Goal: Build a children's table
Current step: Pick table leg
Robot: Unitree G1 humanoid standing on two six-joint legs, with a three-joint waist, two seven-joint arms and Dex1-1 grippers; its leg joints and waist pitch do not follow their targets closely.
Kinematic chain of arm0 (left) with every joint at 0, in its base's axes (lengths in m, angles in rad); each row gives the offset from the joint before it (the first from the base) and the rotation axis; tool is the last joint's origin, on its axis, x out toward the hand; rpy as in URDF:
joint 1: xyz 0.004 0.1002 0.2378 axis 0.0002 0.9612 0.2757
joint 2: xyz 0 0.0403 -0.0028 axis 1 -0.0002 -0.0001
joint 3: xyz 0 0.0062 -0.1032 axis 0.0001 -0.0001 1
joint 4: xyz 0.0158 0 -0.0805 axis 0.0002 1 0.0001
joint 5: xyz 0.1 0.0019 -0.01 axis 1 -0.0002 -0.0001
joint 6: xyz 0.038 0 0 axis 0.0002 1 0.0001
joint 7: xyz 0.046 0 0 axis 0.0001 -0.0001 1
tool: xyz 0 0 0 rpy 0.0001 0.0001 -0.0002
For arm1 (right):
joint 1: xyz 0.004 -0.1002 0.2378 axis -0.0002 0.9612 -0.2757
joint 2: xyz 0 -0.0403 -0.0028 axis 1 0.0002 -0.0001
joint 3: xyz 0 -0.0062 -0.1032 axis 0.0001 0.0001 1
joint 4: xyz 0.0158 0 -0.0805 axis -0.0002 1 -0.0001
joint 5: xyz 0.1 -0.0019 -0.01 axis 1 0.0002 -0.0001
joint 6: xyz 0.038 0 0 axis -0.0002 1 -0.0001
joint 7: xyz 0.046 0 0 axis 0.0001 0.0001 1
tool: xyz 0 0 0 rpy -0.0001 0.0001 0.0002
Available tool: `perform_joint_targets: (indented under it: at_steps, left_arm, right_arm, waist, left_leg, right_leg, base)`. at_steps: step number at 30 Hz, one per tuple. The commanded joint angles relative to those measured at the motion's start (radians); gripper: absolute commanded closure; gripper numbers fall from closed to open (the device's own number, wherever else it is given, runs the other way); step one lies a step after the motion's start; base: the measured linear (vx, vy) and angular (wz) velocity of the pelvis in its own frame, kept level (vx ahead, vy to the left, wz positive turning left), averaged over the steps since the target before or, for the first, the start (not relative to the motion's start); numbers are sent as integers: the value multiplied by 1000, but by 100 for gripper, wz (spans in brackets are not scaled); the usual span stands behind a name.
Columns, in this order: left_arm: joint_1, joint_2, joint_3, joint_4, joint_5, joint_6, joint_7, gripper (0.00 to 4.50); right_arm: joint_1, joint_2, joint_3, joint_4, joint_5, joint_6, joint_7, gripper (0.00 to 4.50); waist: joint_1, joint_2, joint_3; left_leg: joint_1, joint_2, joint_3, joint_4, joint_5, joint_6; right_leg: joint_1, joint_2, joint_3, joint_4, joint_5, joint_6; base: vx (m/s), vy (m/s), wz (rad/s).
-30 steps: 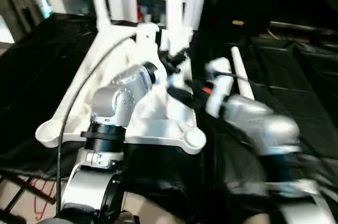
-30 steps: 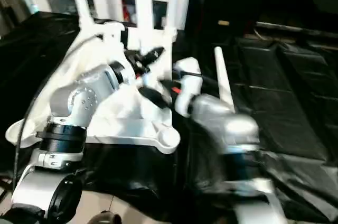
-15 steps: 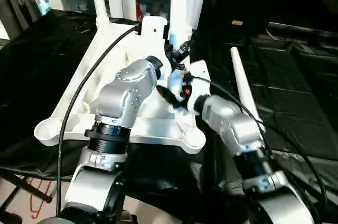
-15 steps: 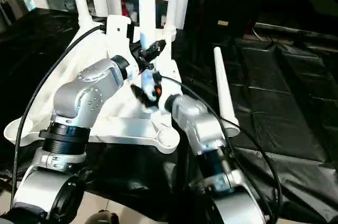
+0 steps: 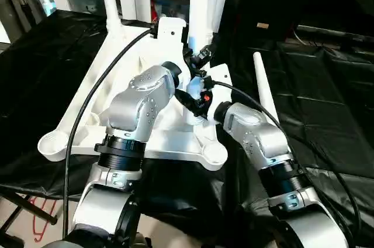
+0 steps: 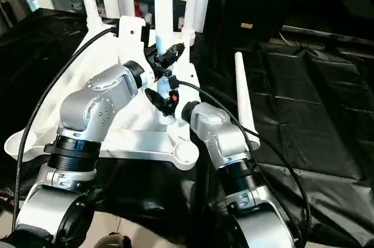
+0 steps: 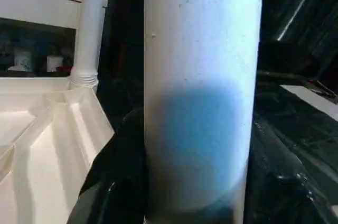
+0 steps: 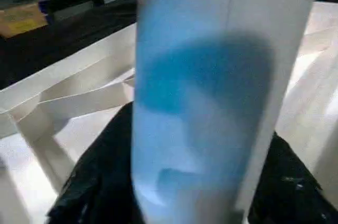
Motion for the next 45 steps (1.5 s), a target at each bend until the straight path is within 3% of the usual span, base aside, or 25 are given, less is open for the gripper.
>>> perform_joint_targets:
  at_steps: [1, 6, 7, 9, 13, 19, 20, 21, 24, 27, 30, 37, 40, 41, 45]
  left_arm:
    - [-5, 3, -3, -30, -26, 8, -39, 190]
    - [-8, 4, 37, -19, -91, 13, -101, 144]
    - [-6, 17, 71, -15, -155, 54, -155, 144]
    - [-5, 33, 101, -8, -211, 99, -206, 131]
    - [-7, 63, 151, 25, -306, 181, -293, 94]
    - [15, 106, 116, 24, -340, 206, -412, 49]
    - [15, 105, 122, 23, -354, 212, -421, 37]
    - [15, 100, 133, 21, -373, 220, -426, 75]
    - [9, 92, 160, 20, -421, 240, -439, 78]
    - [7, 81, 175, 16, -454, 248, -460, 121]
    - [9, 90, 153, 17, -436, 235, -471, 125]
    - [8, 87, 149, 27, -419, 208, -434, 197]
    - [4, 83, 150, 24, -407, 186, -415, 207]
    - [2, 82, 149, 22, -402, 180, -411, 219]
    - [2, 87, 128, -6, -369, 152, -389, 248]
  right_arm:
    - [11, -17, -38, -5, 31, 17, 21, 240]
    - [25, -44, -69, -59, 127, 46, 156, 255]
    - [36, -76, -81, -102, 186, 84, 241, 255]
    - [42, -109, -87, -129, 224, 123, 306, 256]
    - [63, -192, -76, -179, 280, 193, 438, 257]
    - [74, -258, -69, -215, 321, 237, 532, 257]
    - [73, -266, -68, -218, 328, 244, 545, 257]
    - [73, -272, -68, -221, 332, 249, 554, 257]
    - [71, -287, -71, -233, 354, 277, 584, 257]
    - [72, -296, -66, -245, 369, 298, 612, 257]
    - [73, -303, -58, -248, 370, 300, 617, 257]
    - [74, -305, -55, -252, 352, 282, 602, 257]
    - [69, -302, -56, -248, 327, 257, 575, 257]
    - [65, -300, -57, -243, 318, 248, 560, 201]
    - [48, -293, -61, -224, 295, 244, 505, 176]
  waist:
    - [-2, -3, -85]
    - [3, -1, -85]
    - [2, 2, -86]
    - [3, 3, -86]
    - [7, 2, -85]
    - [9, 3, -86]
    - [10, 10, -86]
    - [9, 5, -87]
    - [10, 4, -87]
    - [12, 4, -87]
    - [12, 4, -86]
    - [13, 4, -87]
    - [12, 4, -88]
    - [11, 1, -88]
    - [10, 0, -87]
  left_leg:
    - [24, 36, -17, -64, -177, -13]
    - [23, 36, -17, -63, -175, -1]
    - [23, 36, -18, -63, -174, -1]
    - [24, 34, -16, -61, -166, 8]
    - [24, 34, -16, -60, -172, 7]
    - [25, 36, -18, -60, -174, 3]
    - [25, 37, -19, -60, -171, 0]
    - [24, 36, -18, -59, -169, -1]
    - [24, 35, -17, -58, -163, 5]
    - [24, 36, -18, -58, -169, 4]
    - [25, 36, -18, -59, -174, 1]
    - [25, 36, -18, -57, -170, -5]
    - [24, 36, -18, -57, -165, -7]
    - [25, 36, -18, -57, -164, -8]
    - [24, 36, -18, -57, -166, -6]
  right_leg:
    - [50, -79, 49, -70, -208, -137]
    - [54, -79, 49, -70, -189, -148]
    - [54, -78, 48, -68, -186, -153]
    - [55, -75, 46, -67, -171, -171]
    - [56, -77, 46, -70, -201, -174]
    - [57, -79, 45, -71, -220, -173]
    - [56, -79, 45, -69, -212, -176]
    - [58, -78, 45, -68, -194, -186]
    - [59, -78, 45, -67, -184, -198]
    - [59, -79, 44, -69, -201, -193]
    - [57, -78, 44, -71, -216, -186]
    - [58, -78, 45, -70, -213, -180]
    - [58, -77, 44, -69, -207, -179]
    - [58, -78, 45, -70, -208, -178]
    - [58, -79, 45, -69, -217, -168]
  base:
    - [0, 0, 0]
    - [0, 0, 0]
    - [0, 0, 0]
    - [0, 0, 0]
    - [0, 0, 0]
    - [0, 0, 0]
    - [0, 0, 0]
    - [0, 0, 0]
    - [0, 0, 0]
    - [0, 0, 0]
    - [0, 0, 0]
    - [0, 0, 0]
    - [0, 0, 0]
    - [0, 0, 0]
    - [0, 0, 0]
